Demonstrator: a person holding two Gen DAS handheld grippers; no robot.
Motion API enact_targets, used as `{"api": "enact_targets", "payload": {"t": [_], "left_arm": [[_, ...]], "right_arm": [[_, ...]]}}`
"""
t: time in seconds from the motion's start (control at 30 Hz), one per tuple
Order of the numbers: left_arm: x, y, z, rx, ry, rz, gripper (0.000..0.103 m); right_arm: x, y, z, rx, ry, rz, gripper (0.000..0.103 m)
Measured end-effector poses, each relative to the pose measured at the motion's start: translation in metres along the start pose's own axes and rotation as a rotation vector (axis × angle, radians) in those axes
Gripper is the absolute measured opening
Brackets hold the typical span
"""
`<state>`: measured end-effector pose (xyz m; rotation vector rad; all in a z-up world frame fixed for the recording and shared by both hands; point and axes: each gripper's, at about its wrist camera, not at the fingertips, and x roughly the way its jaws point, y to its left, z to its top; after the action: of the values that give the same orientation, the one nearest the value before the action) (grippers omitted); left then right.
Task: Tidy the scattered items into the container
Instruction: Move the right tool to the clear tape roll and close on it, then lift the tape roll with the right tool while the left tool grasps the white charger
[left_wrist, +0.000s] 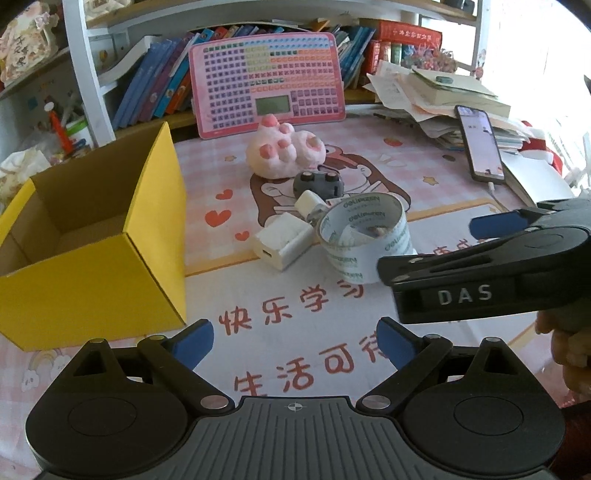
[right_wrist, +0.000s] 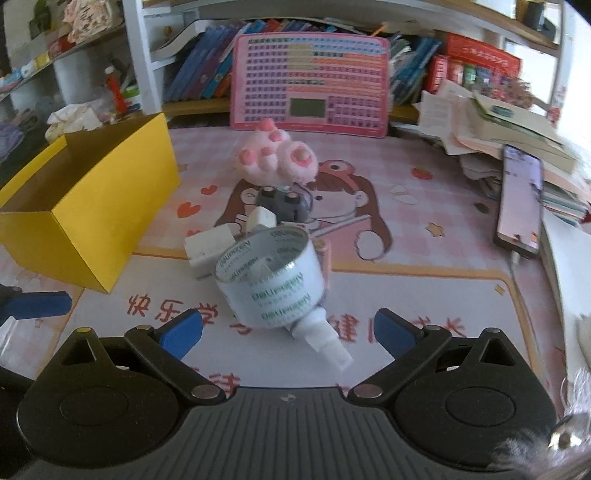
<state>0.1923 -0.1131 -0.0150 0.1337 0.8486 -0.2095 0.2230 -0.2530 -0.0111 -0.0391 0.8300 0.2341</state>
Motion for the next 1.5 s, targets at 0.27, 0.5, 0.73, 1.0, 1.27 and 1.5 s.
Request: {"api": "enact_targets", "payload": {"t": [0.27,0.5,0.73,1.0,1.27,1.5], "left_arm": [[0.022,-0.017,0.013,0.062,0.056,0.015,0.096],[0.034,-0.017,0.022,0.050,0.065,0.027,0.096],[0.046,-0.017,0.026,0.043,0.089,0.030,0.096],[0.058,-0.019,0.034,0.034,0.116,0.027,0.096],[0.065,-0.022,0.041,0.030,0.114,0.017,0.096],[0.072,-0.020,0.052,0.009,0.080,0.029,0.095]], "right_arm": [[0.019,0.007,0.015,-0.107,0.005,0.047,0.101],[0.040,0.006,0.025,-0.140,0.037,0.091,0.101],[0.061,0.012,0.029,-0.202,0.080,0.136,0.101],[0.069,-0.001,0.030,-0.182,0.097,0.143,0.086],[0.036,-0.020,0.041,-0.097,-0.097,0.180,0.085],[0.025,-0.061,0.048,0.082,-0.152,0.052,0.084]]}}
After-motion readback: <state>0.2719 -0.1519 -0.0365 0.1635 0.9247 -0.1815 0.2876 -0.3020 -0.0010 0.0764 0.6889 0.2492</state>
